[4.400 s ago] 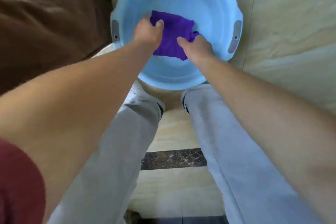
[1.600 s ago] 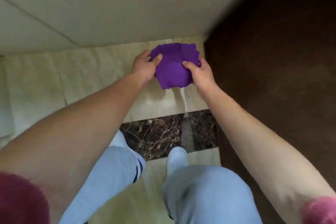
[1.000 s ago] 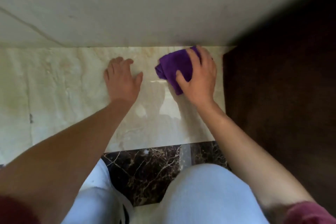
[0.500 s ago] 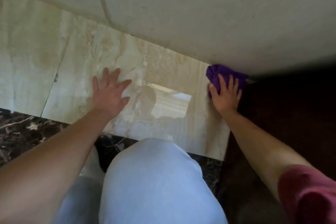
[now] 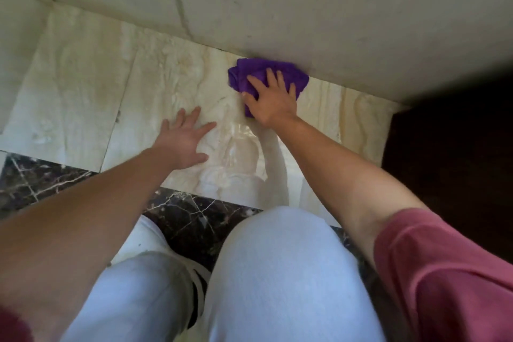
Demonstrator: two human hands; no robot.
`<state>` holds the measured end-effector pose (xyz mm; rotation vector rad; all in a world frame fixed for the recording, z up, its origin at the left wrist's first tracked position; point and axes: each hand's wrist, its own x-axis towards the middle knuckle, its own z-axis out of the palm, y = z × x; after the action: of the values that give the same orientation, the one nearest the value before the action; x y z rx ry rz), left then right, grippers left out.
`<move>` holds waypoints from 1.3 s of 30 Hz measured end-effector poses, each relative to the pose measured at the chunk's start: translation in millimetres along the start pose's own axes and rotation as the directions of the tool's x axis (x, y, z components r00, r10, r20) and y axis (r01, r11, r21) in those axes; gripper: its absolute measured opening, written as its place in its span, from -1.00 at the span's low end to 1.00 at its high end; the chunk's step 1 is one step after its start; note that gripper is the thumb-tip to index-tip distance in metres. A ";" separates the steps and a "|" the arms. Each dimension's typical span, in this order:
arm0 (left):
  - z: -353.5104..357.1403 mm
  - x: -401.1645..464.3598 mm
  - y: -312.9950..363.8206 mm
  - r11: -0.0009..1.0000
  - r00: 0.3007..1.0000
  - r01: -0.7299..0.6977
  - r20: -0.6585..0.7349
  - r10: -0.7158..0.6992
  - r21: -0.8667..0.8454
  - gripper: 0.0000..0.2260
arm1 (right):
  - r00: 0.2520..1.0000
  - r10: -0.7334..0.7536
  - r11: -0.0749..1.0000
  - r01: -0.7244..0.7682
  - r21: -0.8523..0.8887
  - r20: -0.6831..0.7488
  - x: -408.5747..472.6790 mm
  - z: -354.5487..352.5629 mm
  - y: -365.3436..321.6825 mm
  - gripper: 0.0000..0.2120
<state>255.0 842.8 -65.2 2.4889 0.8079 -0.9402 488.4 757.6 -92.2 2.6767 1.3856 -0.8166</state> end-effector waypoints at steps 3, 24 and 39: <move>-18.9 -2.5 -42.5 0.994 0.997 0.034 -0.071 -0.027 0.108 -0.32 | 0.996 0.076 0.991 -0.081 -0.102 -0.050 -24.8 -4.1 49.5 -0.43; 44.1 -43.2 -156.4 0.921 0.930 0.249 -0.190 -0.314 -0.299 -0.24 | 0.948 0.084 0.996 -0.080 0.025 -0.307 41.2 46.6 -136.5 -0.42; 148.2 -158.3 -251.6 0.612 0.720 0.645 0.095 -0.687 -0.459 -0.01 | 0.895 -0.440 0.871 0.406 -0.277 -0.072 138.7 36.7 -335.1 -0.43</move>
<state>-70.7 901.1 -93.8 1.8010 1.8409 -0.7069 280.9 1056.4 -114.8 2.2964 2.0013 -0.4328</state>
